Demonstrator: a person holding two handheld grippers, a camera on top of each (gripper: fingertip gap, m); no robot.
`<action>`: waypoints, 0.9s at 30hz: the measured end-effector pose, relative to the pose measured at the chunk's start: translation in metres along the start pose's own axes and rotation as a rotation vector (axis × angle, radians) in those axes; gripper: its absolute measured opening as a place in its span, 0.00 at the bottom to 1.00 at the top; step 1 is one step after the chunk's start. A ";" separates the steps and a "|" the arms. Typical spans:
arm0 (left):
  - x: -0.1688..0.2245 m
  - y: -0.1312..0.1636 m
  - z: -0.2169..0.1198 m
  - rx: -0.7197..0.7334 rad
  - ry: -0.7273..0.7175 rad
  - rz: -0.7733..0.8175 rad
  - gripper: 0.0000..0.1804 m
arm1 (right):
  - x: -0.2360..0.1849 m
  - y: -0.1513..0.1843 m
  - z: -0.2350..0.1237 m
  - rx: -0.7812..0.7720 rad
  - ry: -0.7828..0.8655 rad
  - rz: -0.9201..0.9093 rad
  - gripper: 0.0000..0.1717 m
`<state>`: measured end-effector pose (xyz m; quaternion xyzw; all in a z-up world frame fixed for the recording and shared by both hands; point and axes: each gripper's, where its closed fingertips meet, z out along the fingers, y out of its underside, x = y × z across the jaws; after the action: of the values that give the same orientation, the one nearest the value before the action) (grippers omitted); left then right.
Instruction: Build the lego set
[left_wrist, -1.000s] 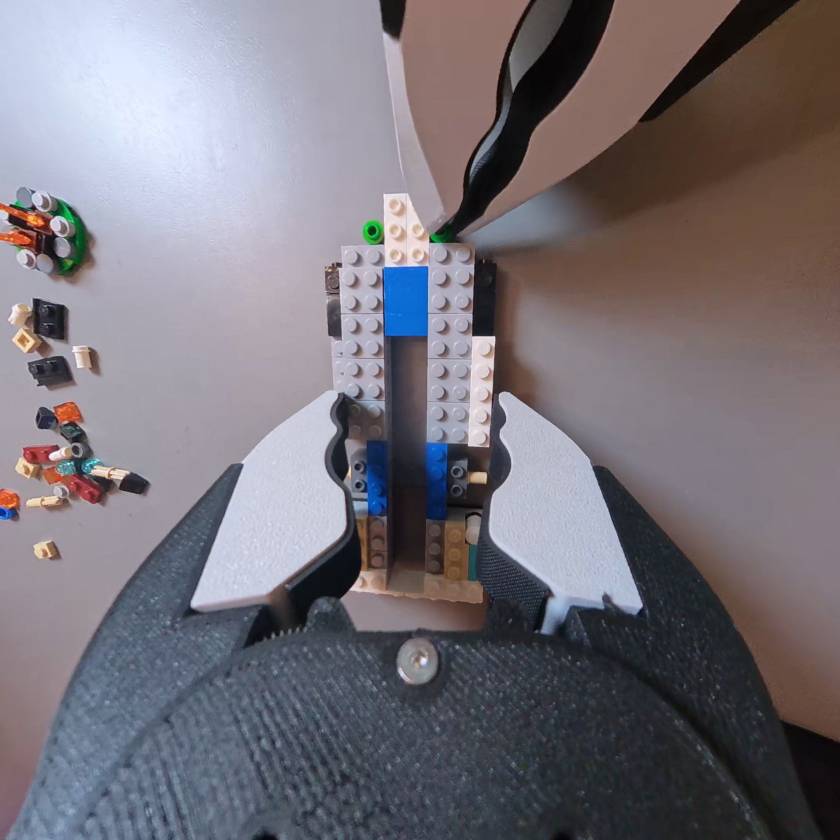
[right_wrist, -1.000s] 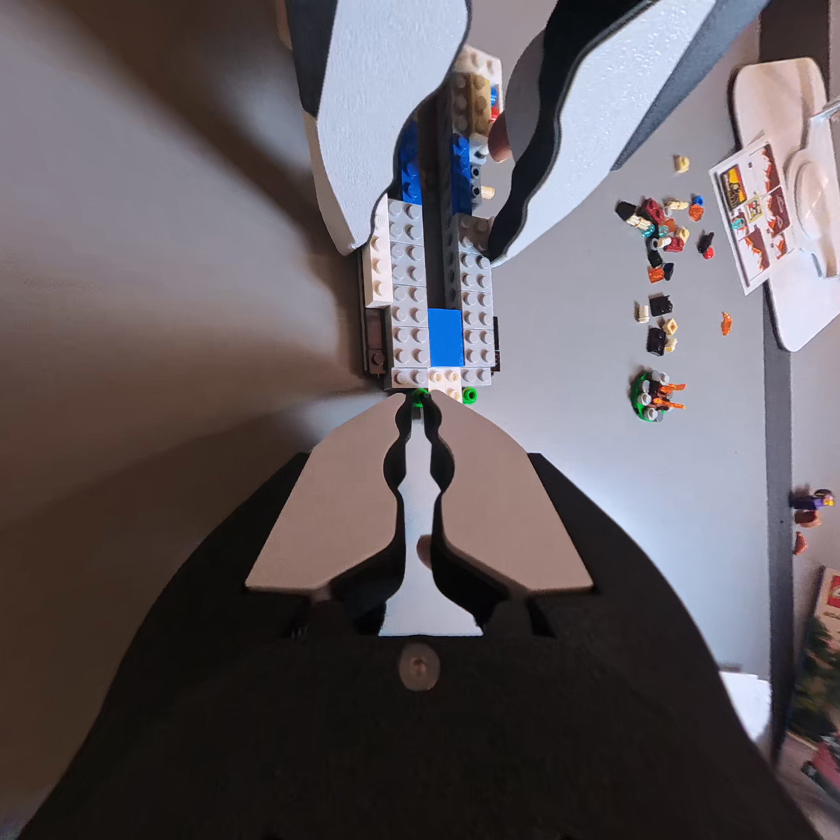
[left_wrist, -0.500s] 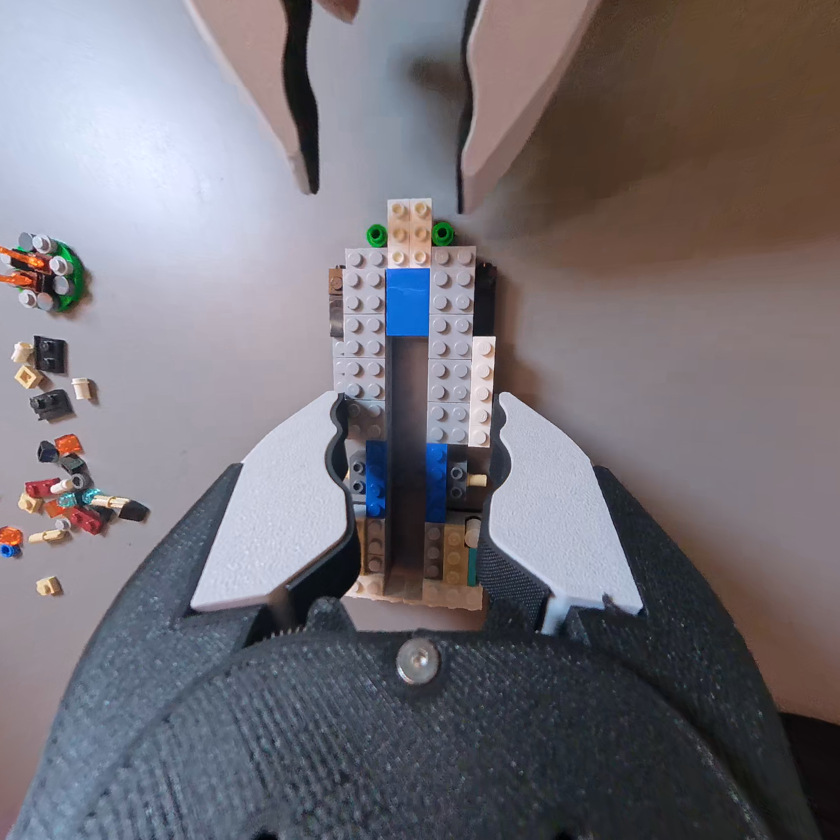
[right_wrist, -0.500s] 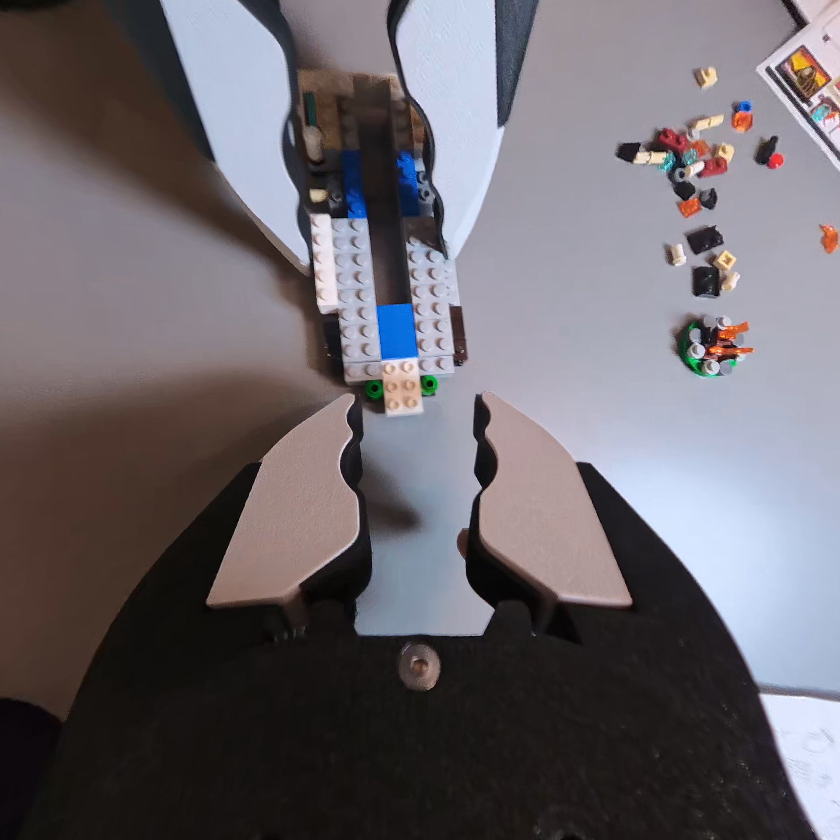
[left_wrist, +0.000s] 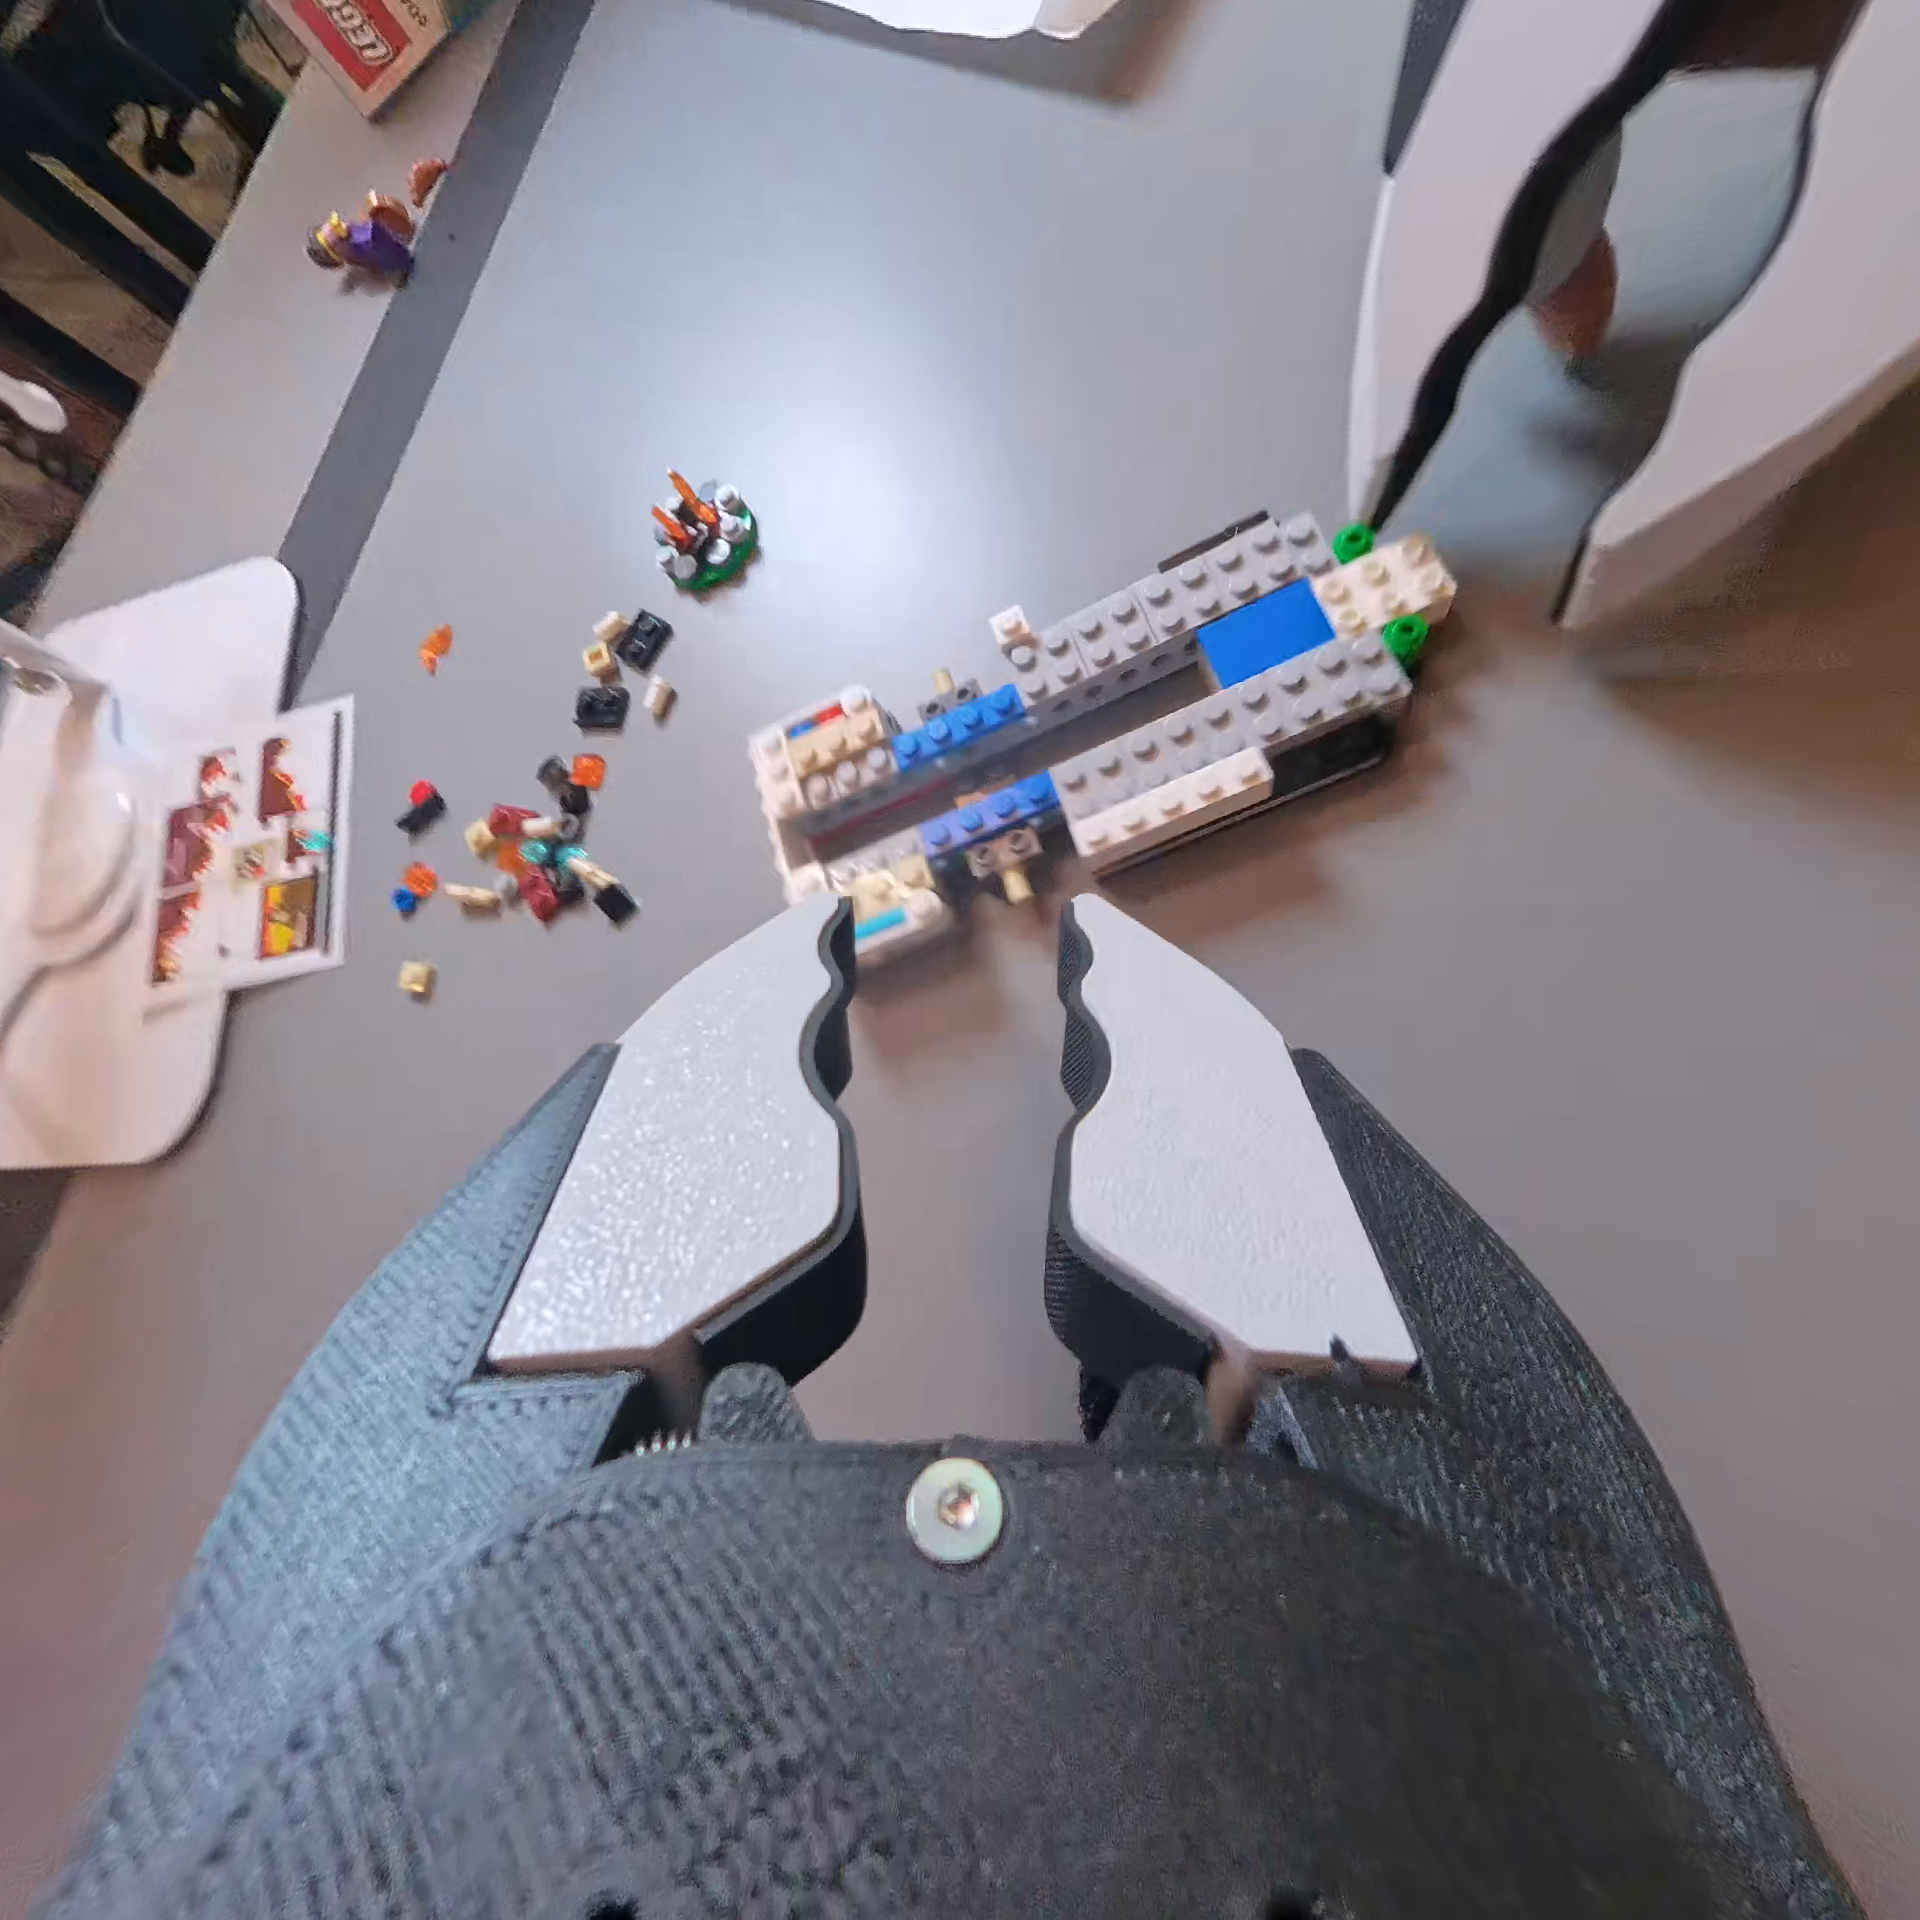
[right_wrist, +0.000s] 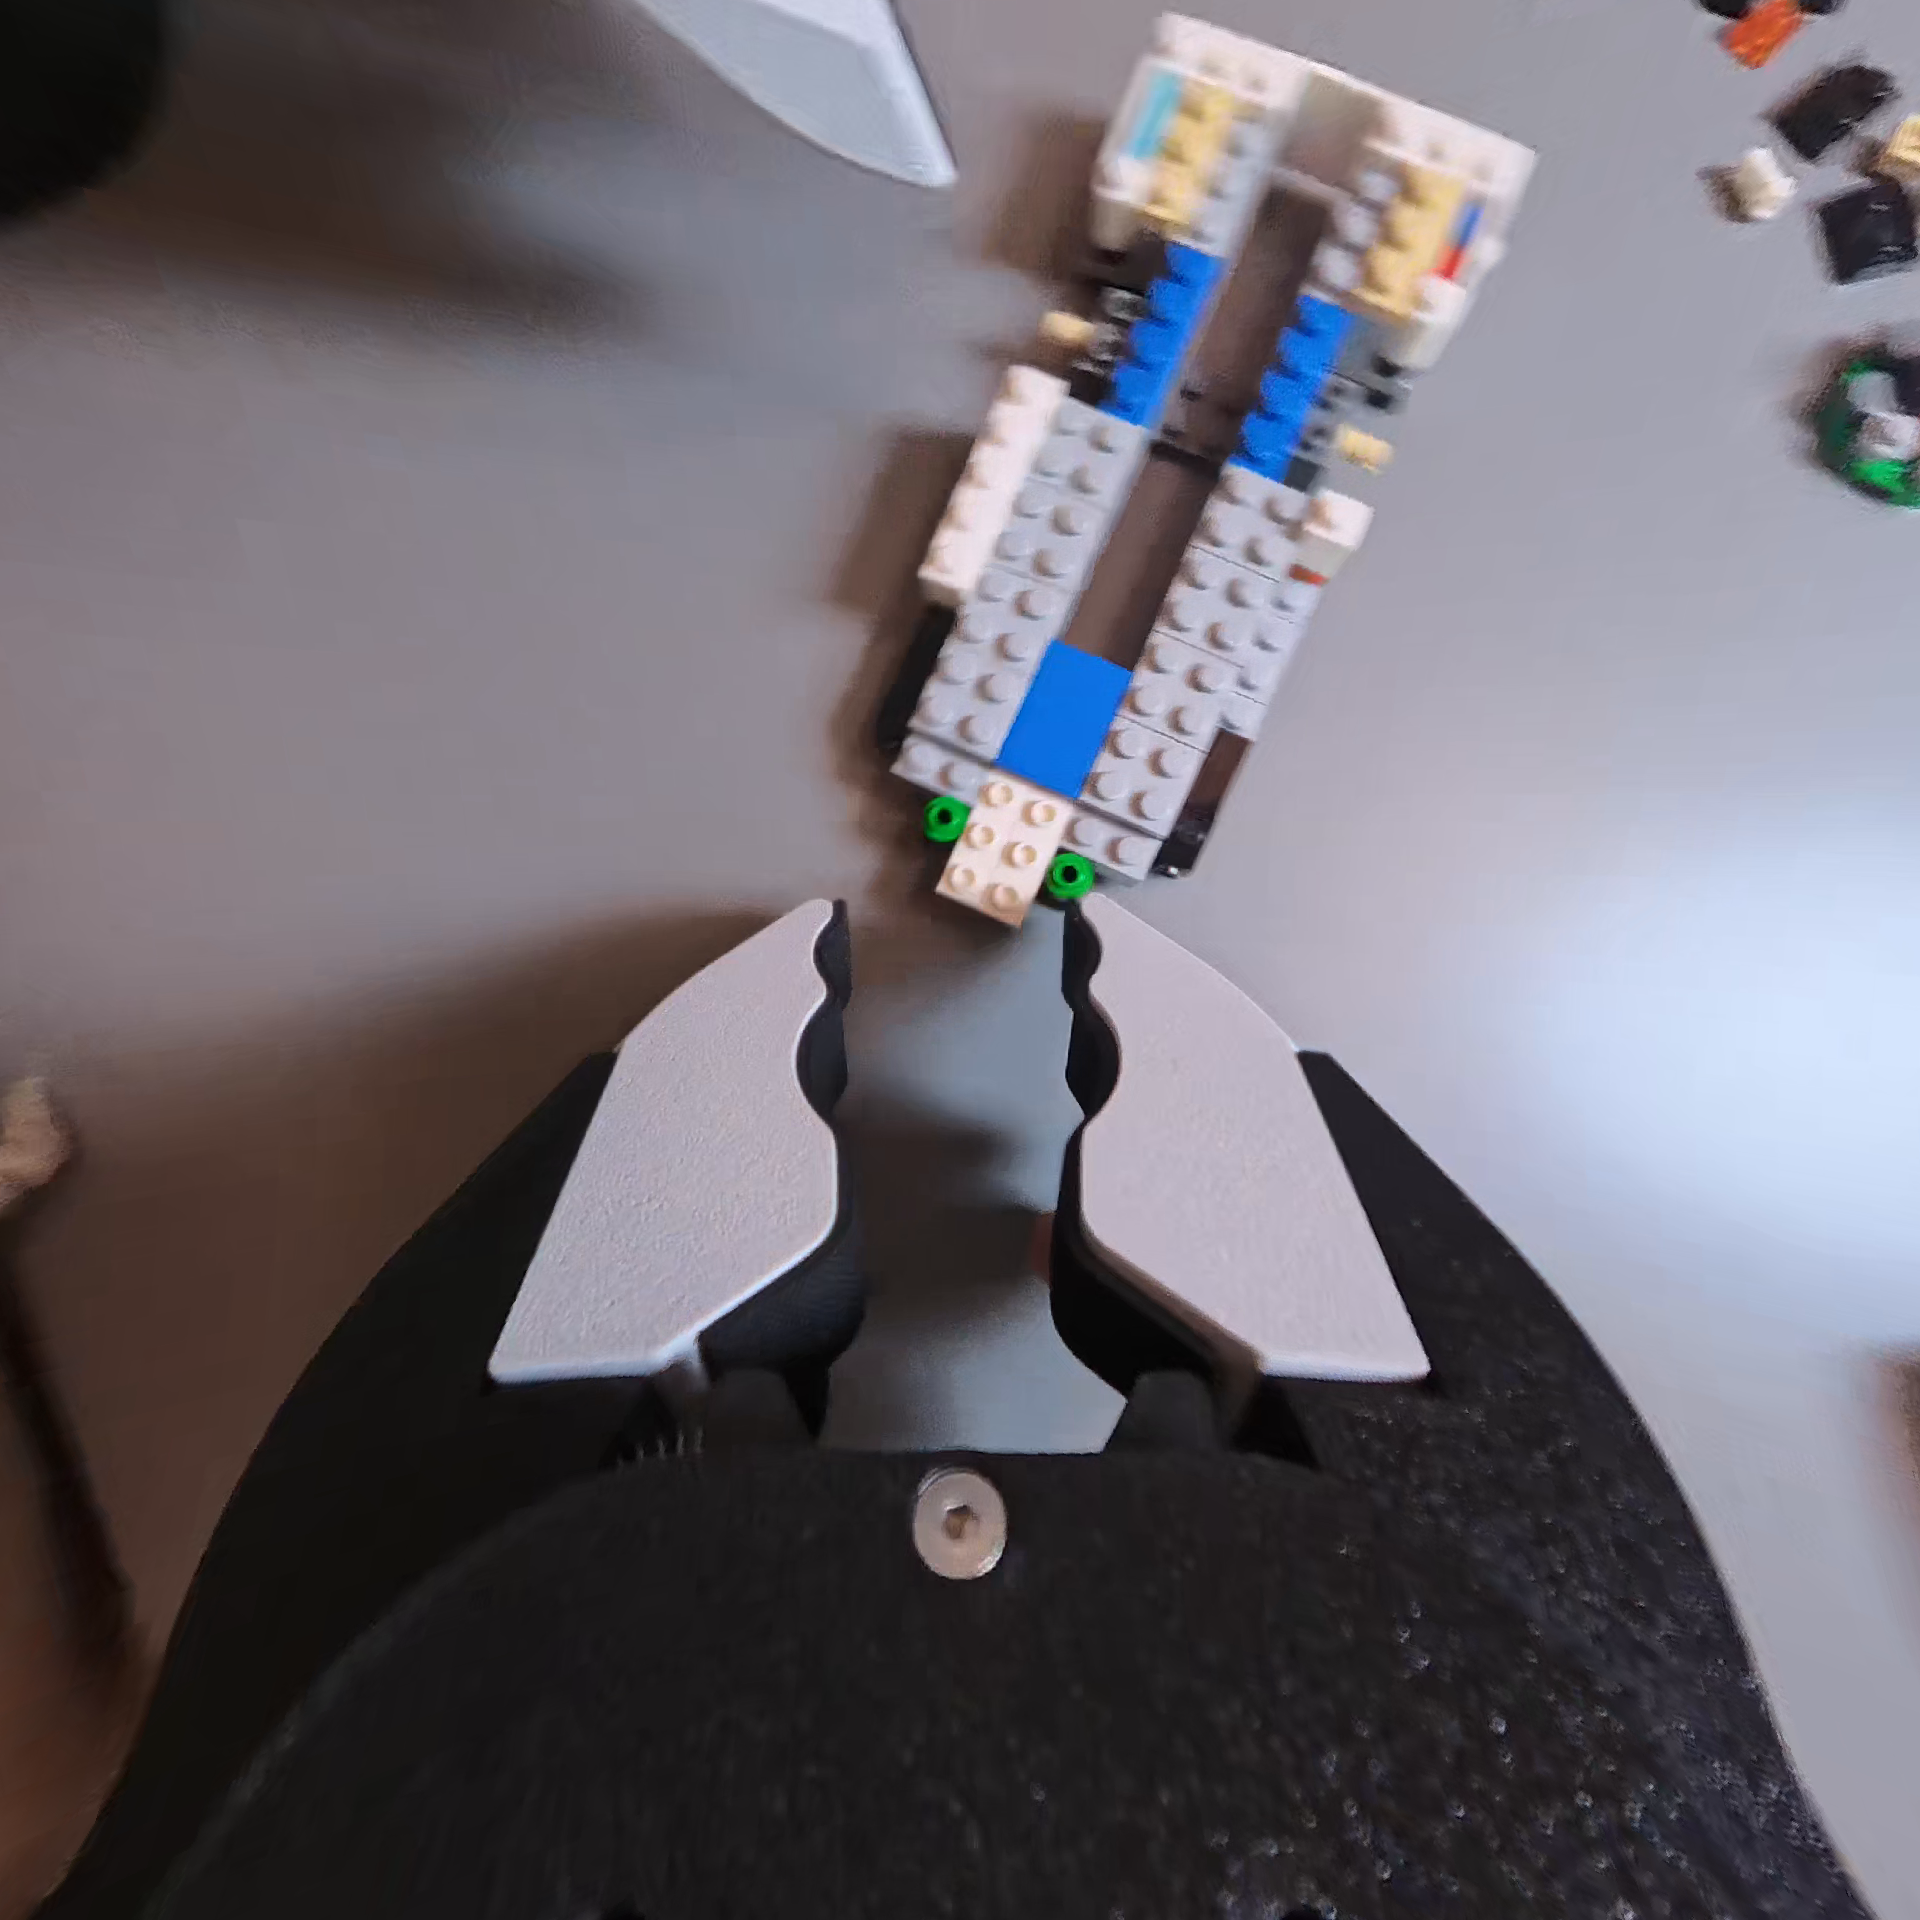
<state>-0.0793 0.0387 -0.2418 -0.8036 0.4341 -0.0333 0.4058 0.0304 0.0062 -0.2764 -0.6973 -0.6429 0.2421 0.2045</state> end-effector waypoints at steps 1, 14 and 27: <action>0.006 0.002 -0.004 0.011 0.023 -0.048 0.20 | -0.014 -0.005 -0.004 0.046 -0.063 -0.016 0.23; 0.066 0.025 0.005 -0.080 0.261 -0.220 0.37 | 0.018 -0.025 0.012 0.062 0.012 -0.181 0.24; 0.044 0.036 0.000 -0.056 0.252 -0.159 0.24 | -0.027 -0.045 0.003 0.222 -0.152 -0.308 0.15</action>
<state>-0.0764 -0.0036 -0.2790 -0.8359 0.4174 -0.1536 0.3215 -0.0087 -0.0170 -0.2505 -0.5437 -0.7248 0.3295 0.2655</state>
